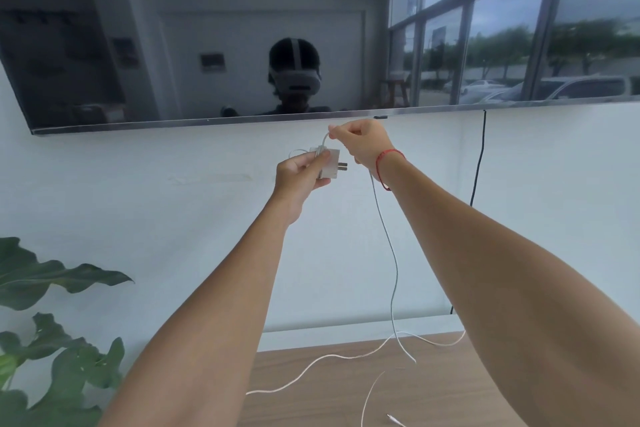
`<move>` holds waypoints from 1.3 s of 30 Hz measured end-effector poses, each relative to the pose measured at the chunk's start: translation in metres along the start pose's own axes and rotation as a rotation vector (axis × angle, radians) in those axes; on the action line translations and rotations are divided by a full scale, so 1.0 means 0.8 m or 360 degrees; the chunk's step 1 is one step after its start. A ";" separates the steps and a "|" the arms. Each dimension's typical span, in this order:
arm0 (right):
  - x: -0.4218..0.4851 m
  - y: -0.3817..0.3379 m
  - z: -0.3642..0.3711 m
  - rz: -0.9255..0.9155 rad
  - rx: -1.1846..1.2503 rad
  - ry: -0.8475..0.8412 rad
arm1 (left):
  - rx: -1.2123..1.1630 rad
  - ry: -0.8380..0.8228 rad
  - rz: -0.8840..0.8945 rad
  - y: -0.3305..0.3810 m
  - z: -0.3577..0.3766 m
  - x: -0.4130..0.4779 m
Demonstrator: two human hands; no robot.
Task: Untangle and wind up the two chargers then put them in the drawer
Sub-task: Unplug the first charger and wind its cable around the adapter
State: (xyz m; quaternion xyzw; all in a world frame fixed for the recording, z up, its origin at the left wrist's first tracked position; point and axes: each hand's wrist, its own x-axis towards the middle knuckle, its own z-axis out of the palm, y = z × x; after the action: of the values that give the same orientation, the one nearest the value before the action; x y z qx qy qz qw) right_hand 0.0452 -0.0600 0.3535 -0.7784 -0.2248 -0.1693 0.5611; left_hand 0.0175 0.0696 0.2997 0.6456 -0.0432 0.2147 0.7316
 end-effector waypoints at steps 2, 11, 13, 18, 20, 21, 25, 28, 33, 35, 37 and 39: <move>0.002 0.005 -0.001 0.0006 0.0098 0.0069 | -0.0080 -0.0067 -0.0030 0.006 0.000 -0.001; -0.009 0.041 0.023 0.0547 0.0437 0.0134 | -0.0349 -0.0056 -0.0046 0.030 0.024 0.001; -0.013 0.044 0.030 0.0513 0.0252 -0.0023 | -0.0342 0.0058 -0.0067 0.026 0.027 0.006; -0.012 0.034 0.034 0.0446 0.0071 -0.0321 | -0.0192 0.0215 0.0007 0.015 0.016 0.013; -0.010 0.028 0.033 0.0421 0.0013 -0.0348 | -0.0159 0.0223 0.0048 0.013 0.013 0.016; -0.009 0.026 0.033 0.0413 0.0036 -0.0361 | -0.0129 0.0240 0.0069 0.013 0.012 0.018; -0.008 0.020 0.035 0.0368 0.0189 -0.0373 | -0.0073 0.0288 0.0138 0.014 0.010 0.026; -0.005 0.017 0.035 0.0325 0.0156 -0.0362 | -0.0054 0.0319 0.0169 0.014 0.005 0.029; 0.003 0.003 0.033 0.0268 0.0185 -0.0298 | -0.0028 0.0350 0.0175 0.012 -0.005 0.031; 0.008 -0.008 0.030 0.0252 0.0294 -0.0224 | -0.0032 0.0360 0.0137 0.009 -0.008 0.029; 0.015 -0.019 0.026 0.0206 0.0358 -0.0155 | -0.0060 0.0381 0.0076 0.005 -0.011 0.027; 0.020 -0.028 0.024 0.0144 0.0307 -0.0117 | -0.0143 0.0373 -0.0006 0.003 -0.011 0.025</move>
State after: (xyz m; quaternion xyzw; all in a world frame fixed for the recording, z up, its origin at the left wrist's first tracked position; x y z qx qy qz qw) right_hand 0.0465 -0.0335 0.3735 -0.7358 -0.2251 -0.0928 0.6319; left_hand 0.0327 0.0837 0.3072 0.5827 0.0341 0.2851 0.7603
